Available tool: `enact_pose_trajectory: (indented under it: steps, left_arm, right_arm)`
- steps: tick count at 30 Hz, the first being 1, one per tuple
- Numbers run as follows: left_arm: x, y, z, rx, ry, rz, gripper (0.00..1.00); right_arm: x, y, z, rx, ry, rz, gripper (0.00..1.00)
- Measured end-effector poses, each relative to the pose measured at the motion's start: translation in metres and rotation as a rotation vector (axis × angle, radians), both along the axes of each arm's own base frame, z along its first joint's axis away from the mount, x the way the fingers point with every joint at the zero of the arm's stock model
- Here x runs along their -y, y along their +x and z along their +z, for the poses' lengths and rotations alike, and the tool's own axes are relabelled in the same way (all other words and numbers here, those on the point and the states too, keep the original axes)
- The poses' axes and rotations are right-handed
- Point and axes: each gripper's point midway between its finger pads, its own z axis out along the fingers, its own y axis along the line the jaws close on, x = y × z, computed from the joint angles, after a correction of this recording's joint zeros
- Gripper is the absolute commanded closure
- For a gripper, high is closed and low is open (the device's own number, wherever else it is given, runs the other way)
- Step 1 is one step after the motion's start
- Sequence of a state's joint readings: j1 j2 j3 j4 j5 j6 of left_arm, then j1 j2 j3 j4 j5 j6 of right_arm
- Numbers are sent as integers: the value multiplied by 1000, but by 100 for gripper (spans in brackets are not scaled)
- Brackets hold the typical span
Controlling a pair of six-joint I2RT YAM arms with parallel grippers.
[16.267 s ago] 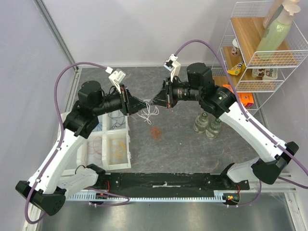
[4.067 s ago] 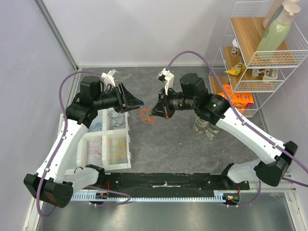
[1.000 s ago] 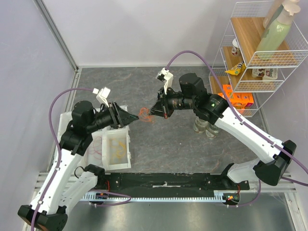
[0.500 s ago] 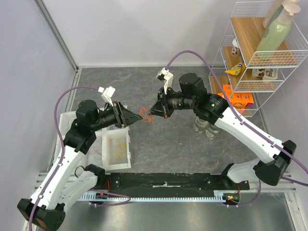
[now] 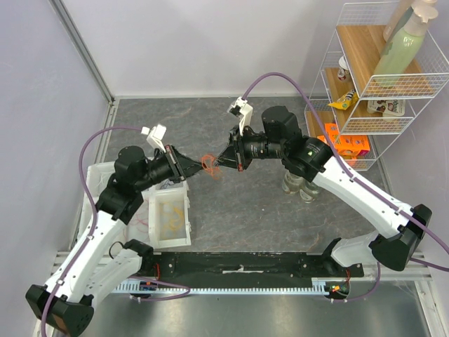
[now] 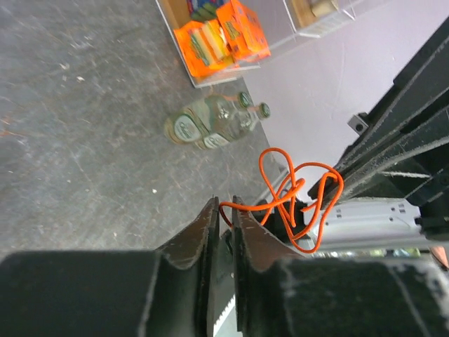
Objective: Untangle the cables
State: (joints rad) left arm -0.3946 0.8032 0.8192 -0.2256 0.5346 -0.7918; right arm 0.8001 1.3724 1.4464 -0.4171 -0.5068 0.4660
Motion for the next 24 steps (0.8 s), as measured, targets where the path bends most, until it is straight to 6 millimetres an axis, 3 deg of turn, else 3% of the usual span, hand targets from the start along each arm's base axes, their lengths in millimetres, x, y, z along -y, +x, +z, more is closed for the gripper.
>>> enact_pose_trajectory:
  steps: [2, 5, 9, 14, 19, 24]
  left_arm:
    - [-5, 4, 0, 6, 11, 45, 98]
    - [-19, 9, -1, 12, 53, 134, 98]
    - [-51, 15, 5, 19, 158, 305, 98]
    - [-105, 15, 9, 4, 299, 557, 98]
    - [-158, 3, 12, 8, 448, 763, 98]
    - [-193, -7, 35, 88, 549, 886, 98]
  right_arm:
    - [0, 1, -1, -2, -1, -10, 100]
    - [4, 9, -3, 6, -18, -61, 100]
    - [28, 34, -9, 42, -90, -265, 100]
    - [99, 69, -11, 114, -240, -658, 100]
    - [168, 88, 1, 216, -379, -936, 100]
    - [210, 99, 17, 311, -484, -1070, 100]
